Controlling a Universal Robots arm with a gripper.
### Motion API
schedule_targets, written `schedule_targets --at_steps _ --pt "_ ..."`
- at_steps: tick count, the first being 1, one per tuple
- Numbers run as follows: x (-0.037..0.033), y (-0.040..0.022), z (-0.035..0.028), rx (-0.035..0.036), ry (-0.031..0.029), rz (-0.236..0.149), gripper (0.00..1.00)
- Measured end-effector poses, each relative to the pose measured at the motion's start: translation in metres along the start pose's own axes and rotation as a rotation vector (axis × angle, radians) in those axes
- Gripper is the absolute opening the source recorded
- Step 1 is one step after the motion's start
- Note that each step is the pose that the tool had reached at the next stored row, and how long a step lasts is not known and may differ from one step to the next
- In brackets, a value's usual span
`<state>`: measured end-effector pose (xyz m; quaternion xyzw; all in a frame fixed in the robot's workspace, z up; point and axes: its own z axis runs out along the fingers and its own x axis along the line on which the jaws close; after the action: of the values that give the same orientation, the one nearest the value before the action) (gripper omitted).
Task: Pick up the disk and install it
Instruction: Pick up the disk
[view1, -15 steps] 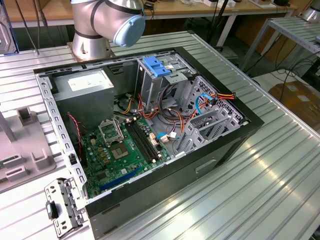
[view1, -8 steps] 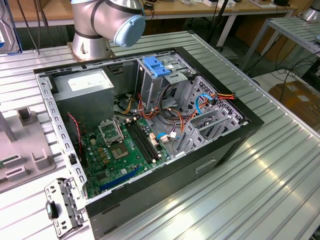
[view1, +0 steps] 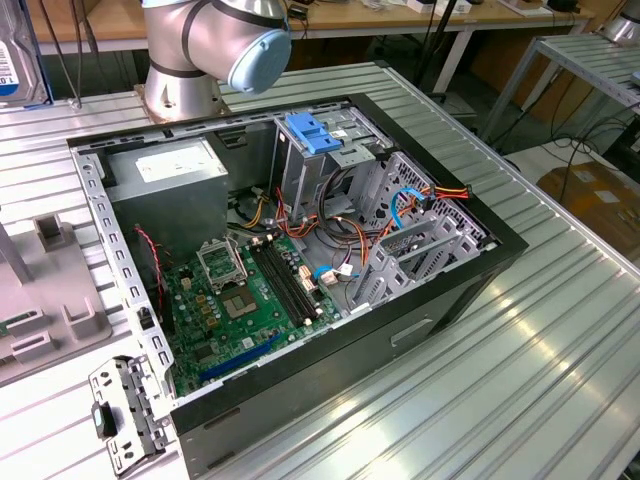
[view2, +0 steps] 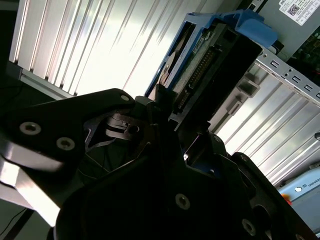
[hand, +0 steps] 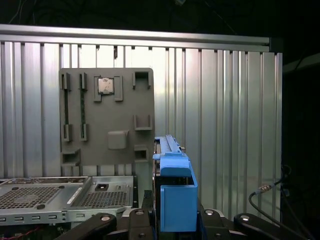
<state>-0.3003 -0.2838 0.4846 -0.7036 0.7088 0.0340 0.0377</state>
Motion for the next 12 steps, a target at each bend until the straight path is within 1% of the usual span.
schedule_targets --at_steps 12 --pt "-0.0001 -0.0103 0.0001 0.0001 0.0 0.0 0.36"
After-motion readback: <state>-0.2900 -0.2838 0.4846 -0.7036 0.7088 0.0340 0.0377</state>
